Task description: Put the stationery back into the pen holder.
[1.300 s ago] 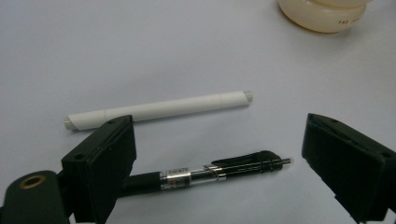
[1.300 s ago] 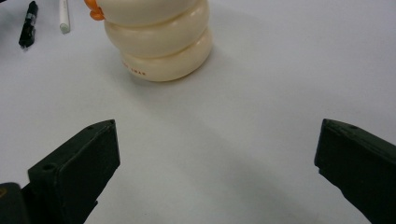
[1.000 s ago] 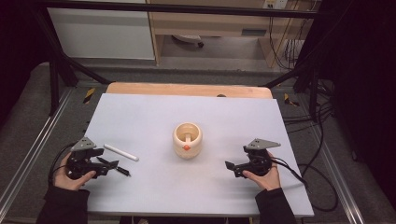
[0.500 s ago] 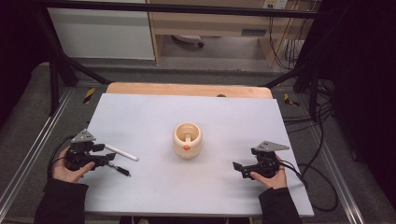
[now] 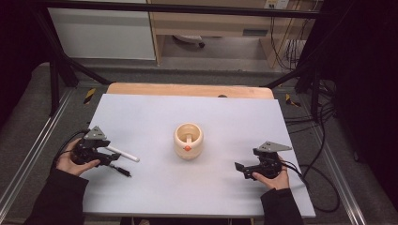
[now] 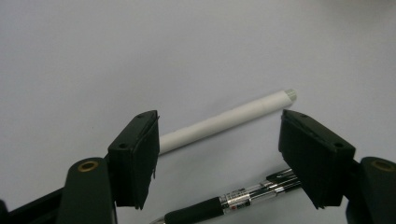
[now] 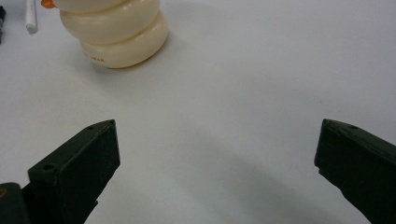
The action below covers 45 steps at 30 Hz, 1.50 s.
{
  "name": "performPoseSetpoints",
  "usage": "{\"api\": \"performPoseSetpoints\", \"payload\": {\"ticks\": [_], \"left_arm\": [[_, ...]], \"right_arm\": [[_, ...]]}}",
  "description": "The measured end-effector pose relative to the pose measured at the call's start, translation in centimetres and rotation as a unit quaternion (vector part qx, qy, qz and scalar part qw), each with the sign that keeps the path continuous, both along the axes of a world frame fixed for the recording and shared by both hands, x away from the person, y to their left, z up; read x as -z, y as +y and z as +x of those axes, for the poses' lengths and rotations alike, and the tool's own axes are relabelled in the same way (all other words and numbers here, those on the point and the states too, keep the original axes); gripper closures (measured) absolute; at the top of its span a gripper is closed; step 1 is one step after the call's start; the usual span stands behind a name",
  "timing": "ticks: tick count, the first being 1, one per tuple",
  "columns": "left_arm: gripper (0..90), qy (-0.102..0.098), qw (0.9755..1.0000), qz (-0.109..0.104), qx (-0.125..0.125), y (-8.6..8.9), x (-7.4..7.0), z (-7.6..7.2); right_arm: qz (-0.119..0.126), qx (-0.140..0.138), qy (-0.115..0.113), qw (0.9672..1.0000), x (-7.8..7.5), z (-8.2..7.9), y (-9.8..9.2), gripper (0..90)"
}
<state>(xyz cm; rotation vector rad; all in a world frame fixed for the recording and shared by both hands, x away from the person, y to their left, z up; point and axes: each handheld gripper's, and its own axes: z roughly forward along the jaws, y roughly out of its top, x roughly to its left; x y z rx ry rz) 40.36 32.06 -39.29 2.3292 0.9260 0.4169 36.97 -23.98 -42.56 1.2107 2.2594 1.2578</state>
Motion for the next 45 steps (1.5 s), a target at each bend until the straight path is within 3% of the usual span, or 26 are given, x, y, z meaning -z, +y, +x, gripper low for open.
{"api": "performPoseSetpoints", "payload": {"ticks": [9, 11, 16, 20, 22, 25, 28, 32, 35, 37, 42, 43, 45], "left_arm": [[26.1, -0.004, 0.9980, 0.035, 0.052, -0.4, 0.0, 0.6], [25.0, -0.013, 0.9966, 0.048, 0.066, -0.5, 0.0, 0.7], [19.7, -0.028, 0.9929, 0.059, 0.099, -0.7, 0.0, 0.8], [17.0, -0.045, 0.9884, 0.075, 0.124, -0.7, 0.1, 1.0], [14.5, -0.043, 0.9875, 0.081, 0.129, -0.8, 0.1, 1.1], [3.5, -0.041, 0.9860, 0.094, 0.132, -1.0, 0.2, 1.2], [0.1, -0.038, 0.9842, 0.106, 0.137, -1.3, 0.3, 1.3], [0.1, -0.042, 0.9777, 0.129, 0.160, -1.6, 0.5, 1.4], [0.9, -0.055, 0.9729, 0.144, 0.172, -1.7, 0.7, 1.6], [2.5, -0.065, 0.9703, 0.143, 0.184, -1.6, 0.8, 1.6], [14.6, -0.087, 0.9596, 0.143, 0.226, -1.3, 0.8, 1.8], [15.3, -0.090, 0.9568, 0.150, 0.232, -1.4, 0.8, 1.8], [16.3, -0.094, 0.9488, 0.177, 0.244, -1.5, 0.8, 2.0]], "right_arm": [[0.000, 0.001, 0.002, 1.0000, 0.0, 0.0, 0.0, 0.9], [0.000, 0.001, 0.000, 1.0000, 0.1, 0.0, -0.1, 0.9], [-0.001, 0.001, -0.001, 1.0000, 0.1, 0.0, -0.1, 0.9], [-0.001, 0.000, -0.001, 1.0000, 0.1, 0.0, -0.1, 0.9], [-0.001, 0.000, -0.002, 1.0000, 0.0, 0.0, -0.2, 0.9], [-0.001, 0.000, -0.002, 1.0000, 0.0, 0.0, -0.3, 0.9], [0.000, 0.001, -0.004, 1.0000, 0.0, 0.0, -0.4, 0.9], [-0.001, 0.001, -0.004, 1.0000, 0.0, 0.0, -0.4, 0.9], [0.000, 0.001, -0.001, 1.0000, 0.0, 0.0, -0.3, 0.9], [-0.001, 0.001, -0.001, 1.0000, 0.0, 0.0, -0.3, 0.9], [-0.001, 0.002, 0.001, 1.0000, 0.0, 0.0, -0.3, 0.9], [-0.001, 0.001, 0.001, 1.0000, 0.0, 0.0, -0.3, 0.9], [-0.001, 0.001, 0.001, 1.0000, 0.0, 0.0, -0.3, 0.9]]}}
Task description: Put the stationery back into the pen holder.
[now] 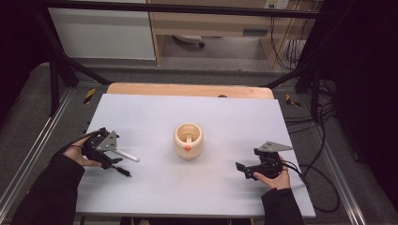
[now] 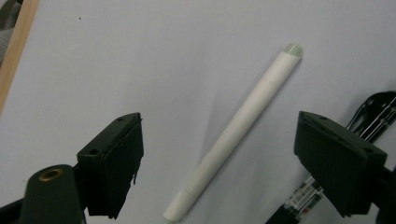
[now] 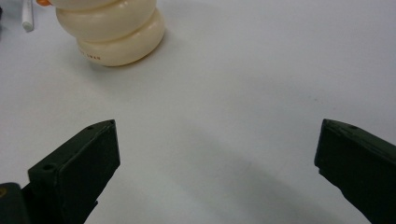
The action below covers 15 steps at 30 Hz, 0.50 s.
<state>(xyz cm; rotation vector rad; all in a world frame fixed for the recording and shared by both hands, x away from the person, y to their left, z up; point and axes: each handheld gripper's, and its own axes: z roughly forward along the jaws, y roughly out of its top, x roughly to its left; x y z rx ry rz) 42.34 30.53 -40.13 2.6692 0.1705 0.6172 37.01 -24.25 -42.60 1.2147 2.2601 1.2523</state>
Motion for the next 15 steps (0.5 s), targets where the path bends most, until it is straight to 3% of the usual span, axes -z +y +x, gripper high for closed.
{"api": "performPoseSetpoints", "payload": {"ticks": [4, 9, 15], "left_arm": [[17.6, -0.014, 0.9985, 0.038, 0.036, -0.29, 0.15, 0.33], [28.0, -0.029, 0.9945, 0.043, 0.091, -0.39, 0.23, 0.60], [32.3, -0.024, 0.9918, 0.076, 0.100, -0.19, 0.66, 0.80]], "right_arm": [[0.000, 0.000, -0.001, 1.0000, -0.02, 0.01, -0.04, 0.9], [-0.001, -0.002, -0.005, 1.0000, -0.03, 0.04, -0.11, 0.9], [-0.001, -0.001, -0.004, 1.0000, -0.02, 0.05, -0.09, 0.9]]}}
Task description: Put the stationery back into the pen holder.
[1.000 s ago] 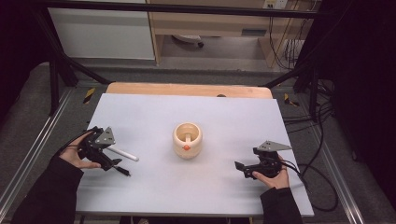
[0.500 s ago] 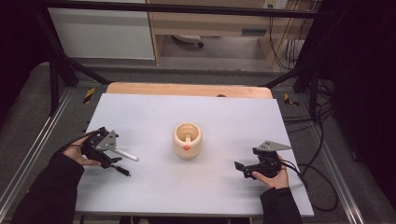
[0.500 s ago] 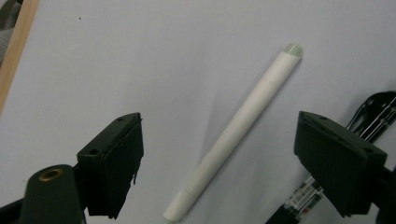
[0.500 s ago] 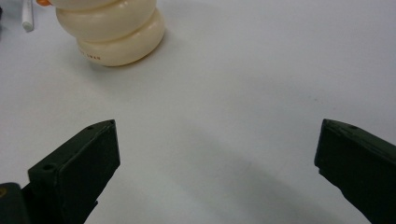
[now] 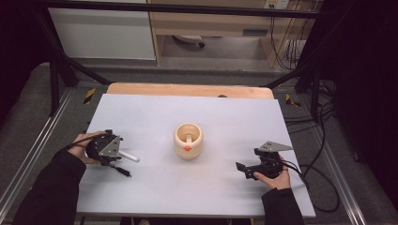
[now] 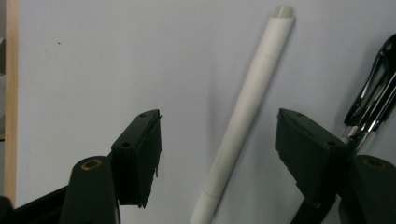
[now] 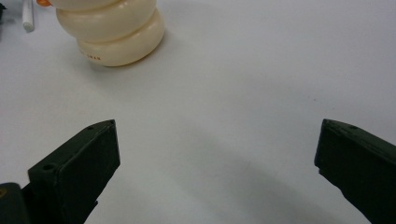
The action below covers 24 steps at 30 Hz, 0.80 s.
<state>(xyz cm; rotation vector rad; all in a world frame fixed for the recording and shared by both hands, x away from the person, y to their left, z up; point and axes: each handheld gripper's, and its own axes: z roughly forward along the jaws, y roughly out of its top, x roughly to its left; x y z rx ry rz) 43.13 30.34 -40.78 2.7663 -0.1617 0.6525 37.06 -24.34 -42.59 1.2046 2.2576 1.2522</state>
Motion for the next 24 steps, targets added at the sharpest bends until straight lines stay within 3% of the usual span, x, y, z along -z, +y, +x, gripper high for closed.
{"api": "performPoseSetpoints", "payload": {"ticks": [14, 24], "left_arm": [[38.1, -0.004, 0.9996, 0.024, 0.016, 0.15, 0.32, 0.58], [48.0, -0.013, 0.9969, 0.061, 0.048, -0.02, 0.77, 0.81]], "right_arm": [[0.001, 0.001, 0.003, 1.0000, 0.00, 0.00, -0.05, 0.9], [0.001, 0.001, 0.003, 1.0000, -0.01, 0.00, -0.06, 0.9]]}}
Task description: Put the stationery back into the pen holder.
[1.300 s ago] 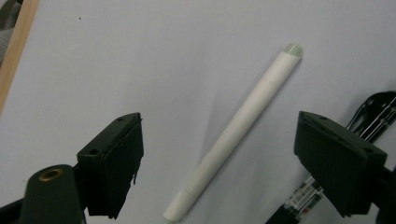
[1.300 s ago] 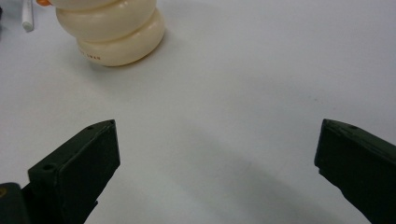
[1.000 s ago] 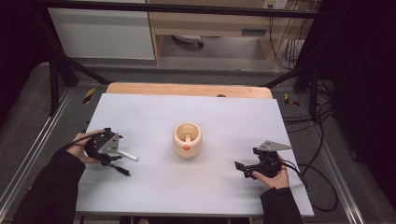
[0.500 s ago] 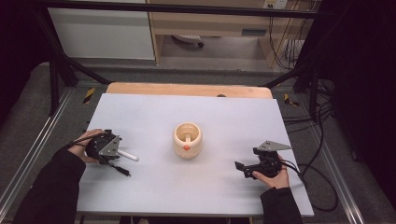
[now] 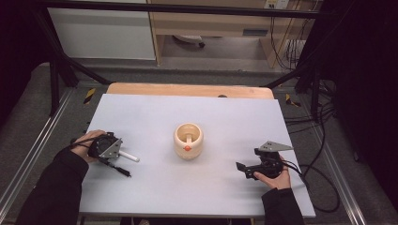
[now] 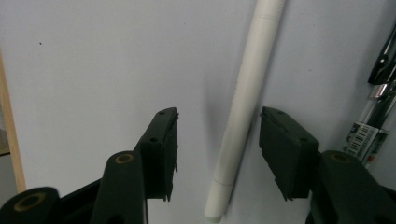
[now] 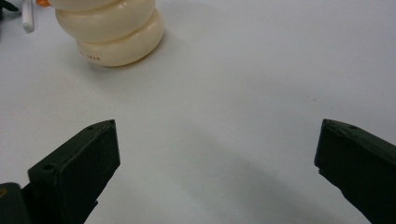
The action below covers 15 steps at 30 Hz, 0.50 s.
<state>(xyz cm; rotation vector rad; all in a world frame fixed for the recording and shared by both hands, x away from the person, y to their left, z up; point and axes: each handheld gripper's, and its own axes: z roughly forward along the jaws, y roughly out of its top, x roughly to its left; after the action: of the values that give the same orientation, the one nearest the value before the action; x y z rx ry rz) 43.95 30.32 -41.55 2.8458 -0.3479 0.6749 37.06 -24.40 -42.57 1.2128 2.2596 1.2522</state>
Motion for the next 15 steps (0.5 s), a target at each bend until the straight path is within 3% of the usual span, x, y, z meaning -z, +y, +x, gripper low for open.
{"api": "performPoseSetpoints", "payload": {"ticks": [15], "left_arm": [[62.0, 0.023, 0.9984, 0.041, 0.032, -0.57, 0.30, 0.83]], "right_arm": [[0.000, 0.000, 0.000, 1.0000, 0.00, 0.01, -0.01, 0.9]]}}
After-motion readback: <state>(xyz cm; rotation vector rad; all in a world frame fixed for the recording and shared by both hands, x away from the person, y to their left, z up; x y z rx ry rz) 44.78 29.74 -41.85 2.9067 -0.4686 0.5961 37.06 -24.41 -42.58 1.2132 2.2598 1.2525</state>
